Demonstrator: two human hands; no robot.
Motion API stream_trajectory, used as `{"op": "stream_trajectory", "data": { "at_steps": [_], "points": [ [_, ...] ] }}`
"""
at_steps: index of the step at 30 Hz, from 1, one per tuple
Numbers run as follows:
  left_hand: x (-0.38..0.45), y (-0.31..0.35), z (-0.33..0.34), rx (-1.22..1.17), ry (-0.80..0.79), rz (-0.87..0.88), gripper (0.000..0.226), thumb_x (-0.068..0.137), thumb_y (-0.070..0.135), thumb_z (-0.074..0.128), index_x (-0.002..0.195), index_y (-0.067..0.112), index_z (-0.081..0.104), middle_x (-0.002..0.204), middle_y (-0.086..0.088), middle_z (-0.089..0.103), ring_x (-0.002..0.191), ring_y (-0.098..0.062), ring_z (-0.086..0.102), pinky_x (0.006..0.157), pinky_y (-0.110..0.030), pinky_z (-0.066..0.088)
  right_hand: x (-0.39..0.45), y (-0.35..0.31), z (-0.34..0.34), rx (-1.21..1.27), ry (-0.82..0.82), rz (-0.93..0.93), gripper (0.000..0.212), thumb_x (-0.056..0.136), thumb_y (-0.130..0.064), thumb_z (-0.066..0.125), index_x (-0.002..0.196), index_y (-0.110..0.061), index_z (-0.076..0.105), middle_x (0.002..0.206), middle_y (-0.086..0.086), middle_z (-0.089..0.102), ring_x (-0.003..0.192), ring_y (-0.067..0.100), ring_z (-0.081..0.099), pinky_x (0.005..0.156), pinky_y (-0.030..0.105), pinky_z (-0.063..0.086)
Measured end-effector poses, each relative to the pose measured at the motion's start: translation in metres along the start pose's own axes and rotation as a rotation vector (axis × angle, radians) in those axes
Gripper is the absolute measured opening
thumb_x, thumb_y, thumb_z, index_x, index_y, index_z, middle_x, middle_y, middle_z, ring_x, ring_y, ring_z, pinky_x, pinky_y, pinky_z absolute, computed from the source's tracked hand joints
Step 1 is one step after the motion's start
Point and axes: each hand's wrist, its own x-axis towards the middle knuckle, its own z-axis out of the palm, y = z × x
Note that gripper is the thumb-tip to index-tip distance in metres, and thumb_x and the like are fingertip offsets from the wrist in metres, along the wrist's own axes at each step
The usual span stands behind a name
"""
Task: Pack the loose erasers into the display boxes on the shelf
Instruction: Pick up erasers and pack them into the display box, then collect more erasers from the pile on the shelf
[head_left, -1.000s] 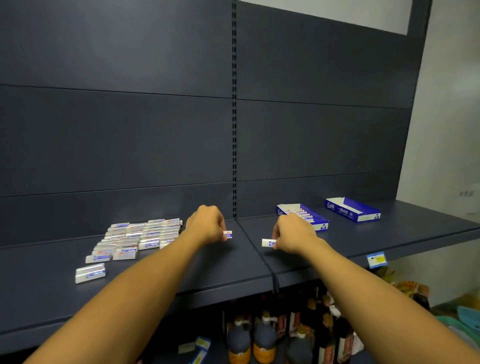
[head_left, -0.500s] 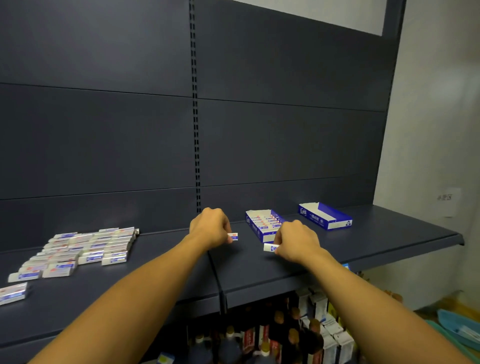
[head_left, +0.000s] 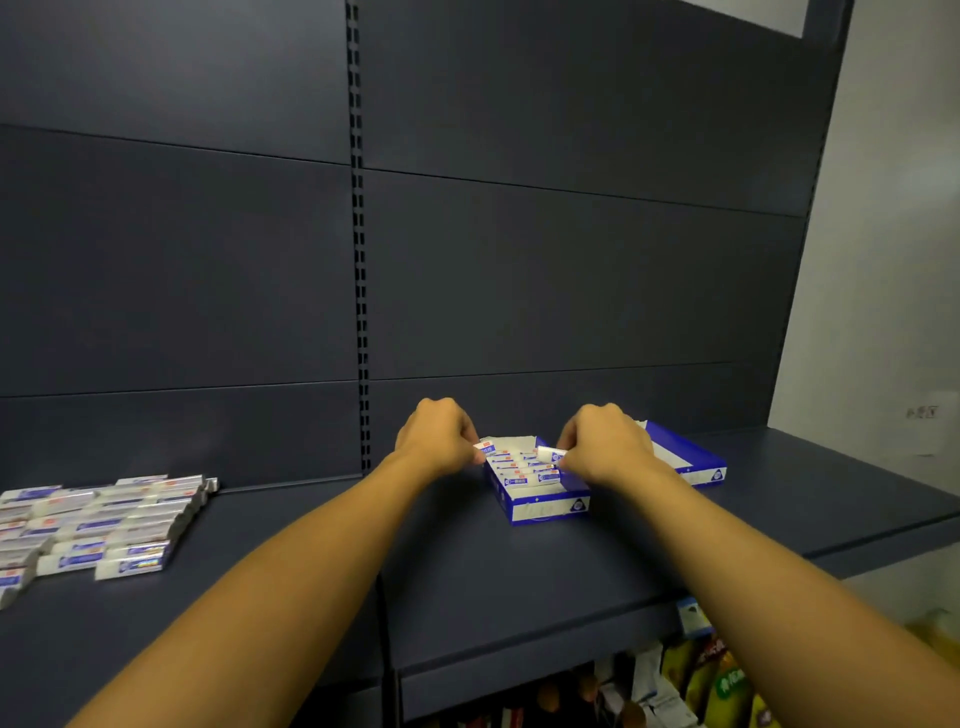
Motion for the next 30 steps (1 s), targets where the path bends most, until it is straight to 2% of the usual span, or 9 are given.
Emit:
{"op": "stream_trajectory", "data": {
  "at_steps": [4,13,17,22,27,30],
  "points": [
    [0.017,-0.001,0.019,-0.041,-0.02,-0.003,0.016,0.075,0.028,0.09,0.074,0.025,0.074,0.092,0.002,0.076,0.087,-0.013,0.069,0.083,-0.041,0.061,0.024,0.008,0.023,0.048,-0.047,-0.023,0.021,0.086,-0.03,0.076,0.107,-0.026,0.073,0.108,-0.001,0.071,0.096,0.018,0.066,0.076,0.032,0.059],
    [0.042,0.013,0.054,-0.09,-0.017,-0.024,0.013,0.081,0.021,0.085,0.093,0.017,0.081,0.095,0.0,0.076,0.09,-0.014,0.07,0.086,-0.038,0.061,0.07,0.039,0.059,0.215,-0.075,-0.066,0.016,0.085,-0.031,0.079,0.099,-0.028,0.075,0.1,-0.006,0.072,0.089,0.012,0.066,0.076,0.034,0.06],
    [0.05,0.018,0.067,-0.084,0.025,-0.063,0.01,0.085,0.022,0.081,0.095,0.02,0.081,0.102,0.0,0.076,0.094,-0.016,0.069,0.086,-0.038,0.061,0.086,0.048,0.07,0.307,-0.092,-0.129,0.017,0.086,-0.029,0.079,0.102,-0.025,0.075,0.098,-0.007,0.072,0.088,0.011,0.067,0.074,0.031,0.06],
    [0.05,0.018,0.083,-0.067,0.056,-0.071,0.013,0.084,0.024,0.082,0.098,0.023,0.081,0.1,0.004,0.076,0.093,-0.013,0.068,0.085,-0.039,0.06,0.096,0.061,0.085,0.416,-0.094,-0.184,0.015,0.085,-0.024,0.078,0.099,-0.023,0.077,0.096,-0.006,0.075,0.086,0.008,0.067,0.072,0.029,0.06],
    [0.047,0.011,0.09,-0.059,0.069,-0.073,0.017,0.084,0.029,0.082,0.101,0.026,0.081,0.104,0.006,0.076,0.097,-0.011,0.066,0.086,-0.038,0.058,0.102,0.071,0.098,0.495,-0.088,-0.188,0.02,0.085,-0.023,0.08,0.105,-0.02,0.077,0.112,-0.003,0.072,0.091,0.009,0.064,0.068,0.019,0.053],
    [0.047,0.012,0.091,-0.051,0.066,-0.052,0.019,0.082,0.034,0.082,0.1,0.027,0.081,0.102,0.009,0.075,0.099,-0.01,0.064,0.085,-0.037,0.058,0.104,0.072,0.105,0.576,-0.086,-0.168,0.024,0.084,-0.022,0.08,0.107,-0.017,0.075,0.112,-0.001,0.071,0.091,0.009,0.064,0.064,0.016,0.051]
  ]
}}
